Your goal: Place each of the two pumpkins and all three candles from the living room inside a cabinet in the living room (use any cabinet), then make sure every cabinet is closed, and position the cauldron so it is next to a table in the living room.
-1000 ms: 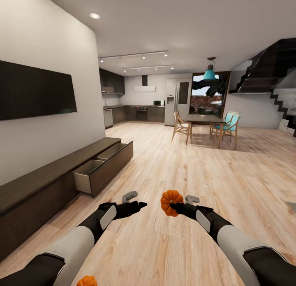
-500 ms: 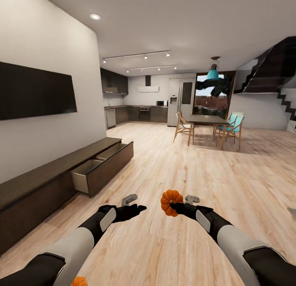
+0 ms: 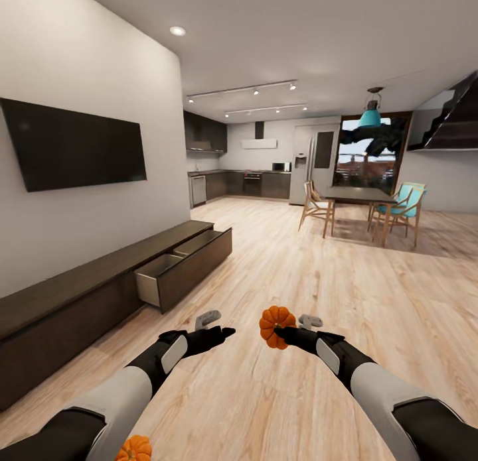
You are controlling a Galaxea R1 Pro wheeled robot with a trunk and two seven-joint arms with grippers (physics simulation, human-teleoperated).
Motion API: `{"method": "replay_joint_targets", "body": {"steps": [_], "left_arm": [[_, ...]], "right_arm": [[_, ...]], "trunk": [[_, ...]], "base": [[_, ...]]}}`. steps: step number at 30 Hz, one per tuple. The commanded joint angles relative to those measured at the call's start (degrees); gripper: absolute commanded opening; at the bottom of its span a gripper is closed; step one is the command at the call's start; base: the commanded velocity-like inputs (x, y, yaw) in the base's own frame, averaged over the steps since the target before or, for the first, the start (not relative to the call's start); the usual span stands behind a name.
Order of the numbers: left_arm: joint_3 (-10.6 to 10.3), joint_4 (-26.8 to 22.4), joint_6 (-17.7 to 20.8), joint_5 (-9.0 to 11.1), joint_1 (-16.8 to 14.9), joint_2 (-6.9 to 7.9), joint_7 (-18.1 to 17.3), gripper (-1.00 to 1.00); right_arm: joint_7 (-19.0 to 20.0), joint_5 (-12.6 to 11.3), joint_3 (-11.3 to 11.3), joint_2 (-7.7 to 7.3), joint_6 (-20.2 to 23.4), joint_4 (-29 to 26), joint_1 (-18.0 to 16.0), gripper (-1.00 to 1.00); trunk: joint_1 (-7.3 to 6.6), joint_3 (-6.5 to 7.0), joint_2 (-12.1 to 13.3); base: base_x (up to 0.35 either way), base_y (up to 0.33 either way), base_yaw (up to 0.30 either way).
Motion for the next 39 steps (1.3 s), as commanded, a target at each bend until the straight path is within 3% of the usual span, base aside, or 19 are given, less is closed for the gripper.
{"method": "replay_joint_targets", "body": {"steps": [1, 9, 27, 39], "left_arm": [[-0.2, 0.0, 0.2, 0.3, 0.0, 0.02, 0.0, 1.0], [-0.2, 0.0, 0.2, 0.3, 0.0, -0.01, 0.0, 1.0], [-0.2, 1.0, 0.2, 0.3, 0.0, -0.07, 2.6, 1.0], [-0.2, 1.1, 0.1, 0.3, 0.0, -0.12, 2.6, 1.0]], "right_arm": [[0.0, -0.6, 0.4, -0.06, 0.3, -0.1, 0.0, -1.0], [0.0, -0.6, 0.4, -0.06, 0.3, -0.1, 0.0, -1.0], [0.0, -0.6, 0.5, -0.02, 0.3, -0.1, 0.0, -1.0], [-0.1, -0.5, 0.5, 0.03, 0.2, -0.1, 0.0, -1.0]], "trunk": [[-0.01, -0.06, 0.0], [-0.01, -0.06, 0.0], [-0.01, -0.06, 0.0], [-0.01, -0.06, 0.0]], "base": [[0.0, 0.0, 0.02], [0.0, 0.0, 0.062], [0.0, -0.214, 0.277], [0.0, -0.002, 0.033]]}}
